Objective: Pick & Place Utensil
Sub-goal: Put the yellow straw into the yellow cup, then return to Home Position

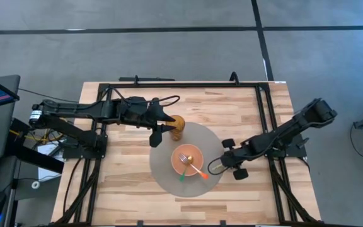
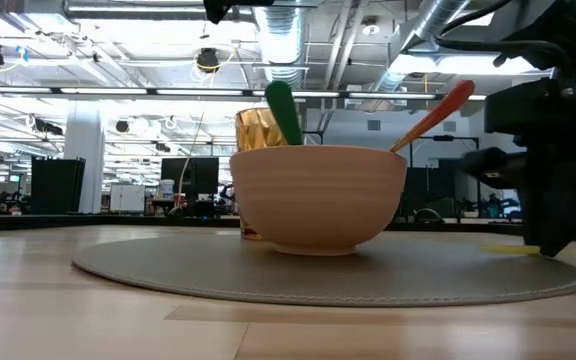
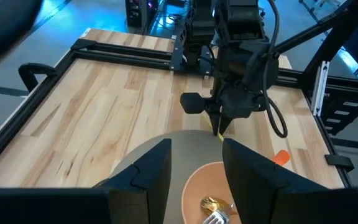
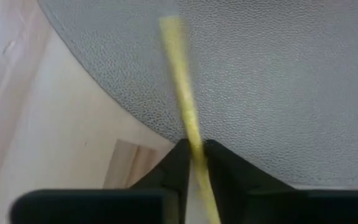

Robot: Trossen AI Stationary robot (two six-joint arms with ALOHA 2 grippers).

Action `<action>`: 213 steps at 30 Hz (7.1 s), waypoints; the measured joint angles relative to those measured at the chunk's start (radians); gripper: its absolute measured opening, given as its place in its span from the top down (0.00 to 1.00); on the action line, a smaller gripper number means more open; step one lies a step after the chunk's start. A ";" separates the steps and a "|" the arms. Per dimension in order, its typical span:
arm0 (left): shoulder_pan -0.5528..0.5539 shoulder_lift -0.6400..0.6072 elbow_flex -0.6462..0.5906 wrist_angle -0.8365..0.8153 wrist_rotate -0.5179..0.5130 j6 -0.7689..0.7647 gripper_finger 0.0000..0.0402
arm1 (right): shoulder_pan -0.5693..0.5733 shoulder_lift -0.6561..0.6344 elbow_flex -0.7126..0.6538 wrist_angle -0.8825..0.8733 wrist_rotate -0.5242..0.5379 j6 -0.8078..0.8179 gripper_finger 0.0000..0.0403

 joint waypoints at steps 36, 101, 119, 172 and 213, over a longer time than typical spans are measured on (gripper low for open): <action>0.000 0.000 0.000 0.000 0.000 0.000 0.64 | -0.154 -0.456 0.000 0.270 0.349 -0.206 0.98; 0.000 -0.169 0.001 -0.069 -0.007 0.157 0.64 | -0.436 0.174 0.374 1.171 0.021 -0.197 0.49; 0.002 -0.339 -0.039 -0.195 -0.127 0.160 0.64 | -0.289 -0.381 0.374 0.497 0.311 -0.470 0.43; 0.002 -1.222 -1.209 0.632 -0.399 0.021 0.64 | -0.237 -1.394 -0.520 0.427 -0.004 0.047 0.56; 0.002 -1.044 -1.209 0.644 -0.400 0.021 0.64 | -0.238 -1.390 -0.522 0.383 -0.005 0.050 0.56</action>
